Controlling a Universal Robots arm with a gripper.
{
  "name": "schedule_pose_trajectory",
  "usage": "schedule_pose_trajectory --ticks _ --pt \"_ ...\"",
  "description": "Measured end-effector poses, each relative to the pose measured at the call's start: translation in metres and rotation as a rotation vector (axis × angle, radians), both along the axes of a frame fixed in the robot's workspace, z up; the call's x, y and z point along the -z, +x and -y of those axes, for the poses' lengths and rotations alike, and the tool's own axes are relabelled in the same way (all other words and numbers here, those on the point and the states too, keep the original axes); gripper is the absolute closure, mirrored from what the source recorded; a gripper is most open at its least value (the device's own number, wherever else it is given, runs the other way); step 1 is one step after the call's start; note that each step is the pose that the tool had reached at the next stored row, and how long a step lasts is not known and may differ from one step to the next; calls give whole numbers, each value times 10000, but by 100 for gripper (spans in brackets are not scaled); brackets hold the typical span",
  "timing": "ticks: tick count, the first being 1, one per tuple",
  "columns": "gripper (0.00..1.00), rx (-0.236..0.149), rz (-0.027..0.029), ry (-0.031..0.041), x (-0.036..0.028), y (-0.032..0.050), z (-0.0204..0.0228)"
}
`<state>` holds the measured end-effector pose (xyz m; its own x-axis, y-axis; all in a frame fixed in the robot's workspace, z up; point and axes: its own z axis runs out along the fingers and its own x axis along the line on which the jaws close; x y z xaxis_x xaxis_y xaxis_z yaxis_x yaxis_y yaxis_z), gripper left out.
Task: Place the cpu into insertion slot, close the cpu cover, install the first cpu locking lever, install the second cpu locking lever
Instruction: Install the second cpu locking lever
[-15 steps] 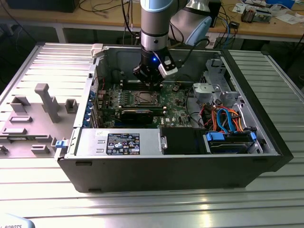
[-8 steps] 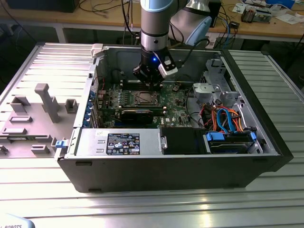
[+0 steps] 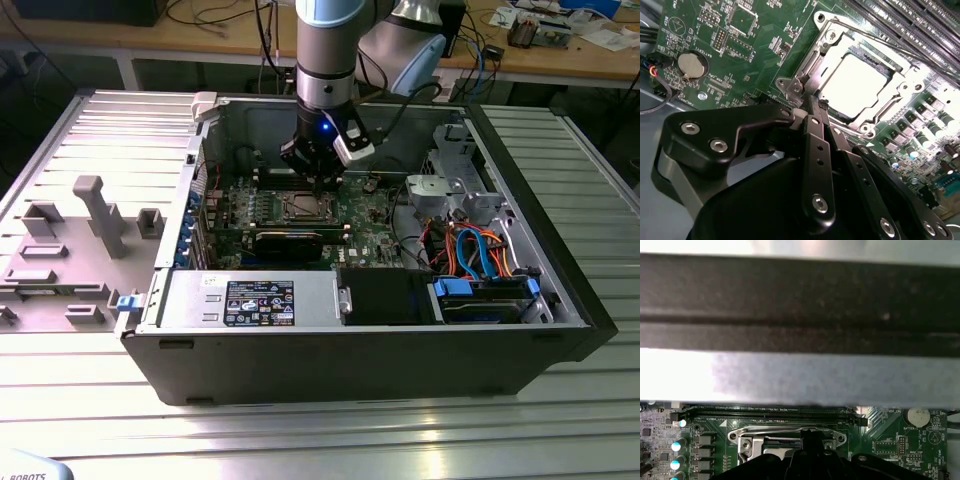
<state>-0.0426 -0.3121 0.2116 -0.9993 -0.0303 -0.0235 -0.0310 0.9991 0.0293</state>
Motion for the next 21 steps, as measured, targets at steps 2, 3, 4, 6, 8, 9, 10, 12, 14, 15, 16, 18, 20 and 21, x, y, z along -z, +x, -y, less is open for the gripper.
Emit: schedule_pose_trajectory --ticks 2,3,4,6,8,9,10,12,14,15,16,18,20,21 --pt "89 -2 0 -190 -26 0 1" --pt "89 -2 -1 -277 -45 0 1" --pt "89 -2 -1 -332 -61 0 1" --pt "89 -4 1 -397 -65 1 2" --pt "89 -3 1 -399 -65 0 14" --pt "89 -3 0 -400 -65 0 22" --pt "89 -2 0 -400 -65 0 30" --pt "89 -3 0 -400 -63 0 63" --pt "89 -3 0 -402 -63 0 81" --pt "89 -2 1 -406 -63 0 84" --pt "89 -1 1 -420 -63 0 86" --pt "89 -2 0 -463 -70 0 87" --pt "89 -3 0 -517 -98 1 87" --pt "89 -2 0 -536 -114 0 87"
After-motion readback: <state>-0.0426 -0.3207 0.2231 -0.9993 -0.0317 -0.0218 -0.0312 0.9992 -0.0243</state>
